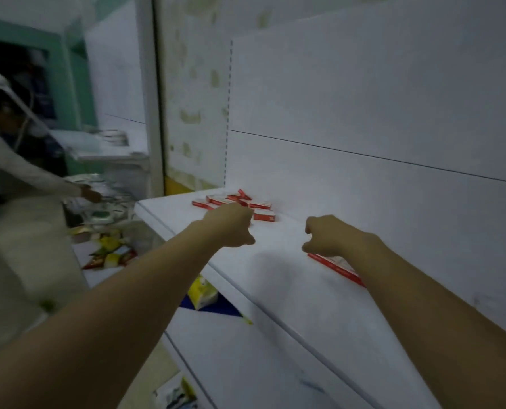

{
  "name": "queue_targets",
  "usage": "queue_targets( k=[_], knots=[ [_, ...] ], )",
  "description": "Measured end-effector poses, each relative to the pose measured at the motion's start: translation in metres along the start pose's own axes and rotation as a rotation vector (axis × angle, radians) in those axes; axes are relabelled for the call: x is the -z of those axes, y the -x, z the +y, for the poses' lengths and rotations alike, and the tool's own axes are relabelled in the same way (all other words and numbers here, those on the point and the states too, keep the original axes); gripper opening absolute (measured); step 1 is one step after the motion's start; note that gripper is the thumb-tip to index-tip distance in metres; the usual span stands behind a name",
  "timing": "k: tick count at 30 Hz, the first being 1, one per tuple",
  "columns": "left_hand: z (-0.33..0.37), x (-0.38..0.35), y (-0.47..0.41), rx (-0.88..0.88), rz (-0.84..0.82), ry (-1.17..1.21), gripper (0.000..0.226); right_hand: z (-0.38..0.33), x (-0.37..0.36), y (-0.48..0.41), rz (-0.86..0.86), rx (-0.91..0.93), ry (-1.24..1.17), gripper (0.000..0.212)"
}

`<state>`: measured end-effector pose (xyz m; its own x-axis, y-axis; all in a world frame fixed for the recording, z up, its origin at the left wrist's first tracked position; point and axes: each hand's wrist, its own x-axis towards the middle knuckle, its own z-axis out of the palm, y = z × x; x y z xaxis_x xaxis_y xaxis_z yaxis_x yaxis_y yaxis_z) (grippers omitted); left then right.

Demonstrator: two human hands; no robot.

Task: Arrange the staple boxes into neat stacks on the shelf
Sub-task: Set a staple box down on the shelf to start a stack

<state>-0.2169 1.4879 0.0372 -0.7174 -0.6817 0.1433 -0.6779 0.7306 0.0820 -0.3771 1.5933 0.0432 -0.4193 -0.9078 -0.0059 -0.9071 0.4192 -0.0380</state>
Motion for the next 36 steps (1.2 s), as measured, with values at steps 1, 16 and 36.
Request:
queue_targets(
  k=[1, 16, 36],
  knots=[
    [-0.018, 0.002, 0.001, 0.027, 0.007, -0.005, 0.053, -0.015, 0.001, -0.009, 0.002, 0.022, -0.008, 0.04],
    [-0.167, -0.017, -0.055, 0.18, 0.013, 0.056, 0.047, -0.126, -0.015, -0.135, -0.025, 0.13, 0.064, 0.045],
    [-0.196, -0.036, -0.275, -0.08, -0.02, 0.052, 0.043, -0.072, -0.017, -0.297, -0.044, -0.14, 0.052, 0.037]
  ],
)
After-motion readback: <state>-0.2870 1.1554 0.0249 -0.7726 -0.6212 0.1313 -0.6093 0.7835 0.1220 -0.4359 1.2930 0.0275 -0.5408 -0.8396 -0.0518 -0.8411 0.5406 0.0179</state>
